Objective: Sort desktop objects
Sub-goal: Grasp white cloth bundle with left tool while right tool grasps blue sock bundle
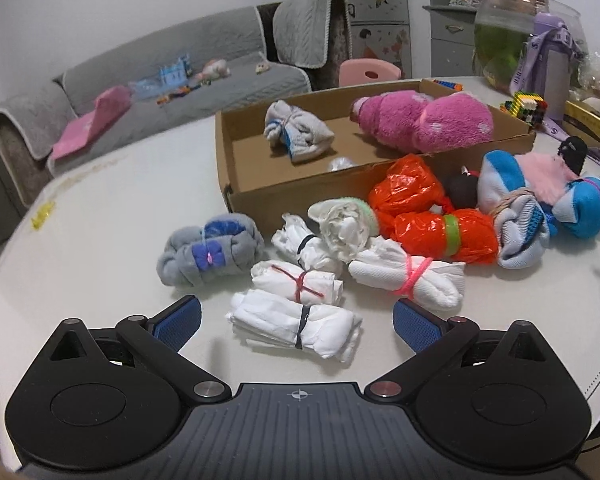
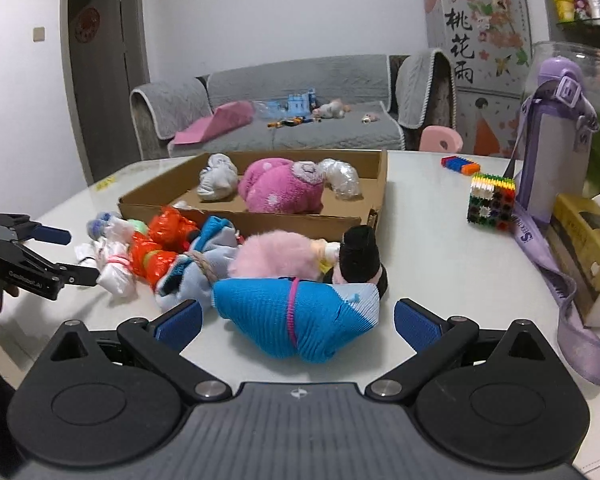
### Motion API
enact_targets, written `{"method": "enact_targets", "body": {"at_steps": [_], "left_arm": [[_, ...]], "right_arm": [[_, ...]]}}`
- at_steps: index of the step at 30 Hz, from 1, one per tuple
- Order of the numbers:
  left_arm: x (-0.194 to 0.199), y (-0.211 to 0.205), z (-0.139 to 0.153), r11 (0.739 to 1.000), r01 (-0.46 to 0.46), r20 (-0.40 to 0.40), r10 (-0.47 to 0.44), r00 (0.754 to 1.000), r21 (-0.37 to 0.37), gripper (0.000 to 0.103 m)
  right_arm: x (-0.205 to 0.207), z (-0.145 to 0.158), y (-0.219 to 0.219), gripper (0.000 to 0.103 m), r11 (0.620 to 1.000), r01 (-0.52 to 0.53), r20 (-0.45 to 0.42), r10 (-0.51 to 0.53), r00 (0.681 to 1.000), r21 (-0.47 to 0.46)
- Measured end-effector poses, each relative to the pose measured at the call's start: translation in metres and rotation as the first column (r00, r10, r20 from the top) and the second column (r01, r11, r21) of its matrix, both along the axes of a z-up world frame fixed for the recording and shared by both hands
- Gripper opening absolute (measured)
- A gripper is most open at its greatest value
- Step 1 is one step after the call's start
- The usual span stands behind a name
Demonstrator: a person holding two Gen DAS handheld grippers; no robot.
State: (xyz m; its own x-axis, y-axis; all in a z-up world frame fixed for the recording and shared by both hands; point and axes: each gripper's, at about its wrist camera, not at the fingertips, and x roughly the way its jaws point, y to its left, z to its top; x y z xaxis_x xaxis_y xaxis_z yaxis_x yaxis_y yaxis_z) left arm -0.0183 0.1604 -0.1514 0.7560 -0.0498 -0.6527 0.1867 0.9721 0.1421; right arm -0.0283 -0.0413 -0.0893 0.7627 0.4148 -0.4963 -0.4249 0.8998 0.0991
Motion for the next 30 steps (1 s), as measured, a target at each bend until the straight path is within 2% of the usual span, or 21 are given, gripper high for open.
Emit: {"method": "enact_targets", "body": {"at_steps": [8, 19, 25, 30], "left_arm": [[0.002, -0.001, -0.007, 1.0, 0.012, -0.008, -0.012, 1.0, 0.001, 0.103], [0.007, 0.0, -0.009, 0.999, 0.026, -0.016, -0.027, 1.0, -0.04, 0.103], [0.007, -0.001, -0.009, 0.999, 0.029, -0.01, -0.03, 1.0, -0.038, 0.103], [0.008, 0.001, -0.01, 0.997, 0.02, -0.035, -0.023, 0.999, -0.08, 0.103]], "right_arm": [[-0.01, -0.012, 0.004, 0.102, 0.999, 0.02, 0.026, -0.018, 0.999, -0.045], [-0.012, -0.02, 0.012, 0.102, 0.998, 0.038, 0.02, -0.037, 0.999, -0.05], [-0.014, -0.021, 0.016, 0.102, 0.998, 0.039, 0.015, -0.038, 0.999, -0.055], [-0.016, -0.022, 0.016, 0.095, 0.998, 0.035, 0.007, -0.035, 0.999, -0.053]]}}
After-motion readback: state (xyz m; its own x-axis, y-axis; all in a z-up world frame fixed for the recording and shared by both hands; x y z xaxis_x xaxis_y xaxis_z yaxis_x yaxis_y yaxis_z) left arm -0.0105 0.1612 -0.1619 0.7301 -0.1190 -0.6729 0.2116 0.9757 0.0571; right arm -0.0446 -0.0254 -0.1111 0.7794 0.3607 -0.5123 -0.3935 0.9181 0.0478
